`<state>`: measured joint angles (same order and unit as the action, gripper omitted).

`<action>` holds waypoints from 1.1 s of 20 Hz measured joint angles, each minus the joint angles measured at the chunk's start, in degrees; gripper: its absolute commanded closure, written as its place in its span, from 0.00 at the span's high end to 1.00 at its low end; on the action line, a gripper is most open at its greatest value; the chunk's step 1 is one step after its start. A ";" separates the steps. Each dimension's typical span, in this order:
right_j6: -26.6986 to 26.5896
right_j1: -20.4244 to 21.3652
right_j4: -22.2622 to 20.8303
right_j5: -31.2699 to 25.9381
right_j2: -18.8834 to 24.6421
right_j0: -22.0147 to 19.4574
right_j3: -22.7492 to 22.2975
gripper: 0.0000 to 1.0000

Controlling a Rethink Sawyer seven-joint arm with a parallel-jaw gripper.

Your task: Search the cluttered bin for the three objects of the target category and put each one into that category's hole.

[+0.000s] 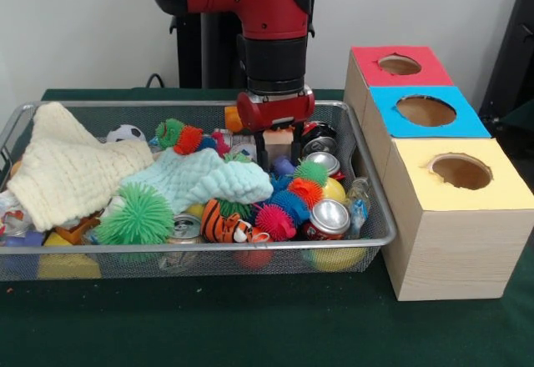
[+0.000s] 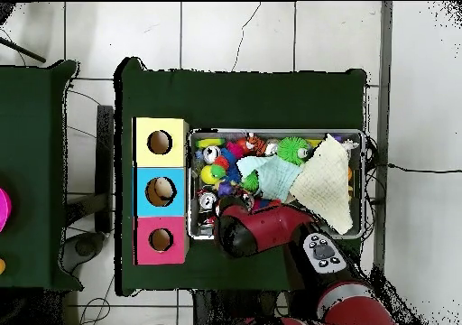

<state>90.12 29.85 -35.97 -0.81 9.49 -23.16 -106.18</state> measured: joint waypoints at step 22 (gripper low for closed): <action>0.00 12.89 0.43 1.66 3.82 -9.92 -13.08 1.00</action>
<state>90.12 42.74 -35.54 0.85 13.31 -33.08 -119.26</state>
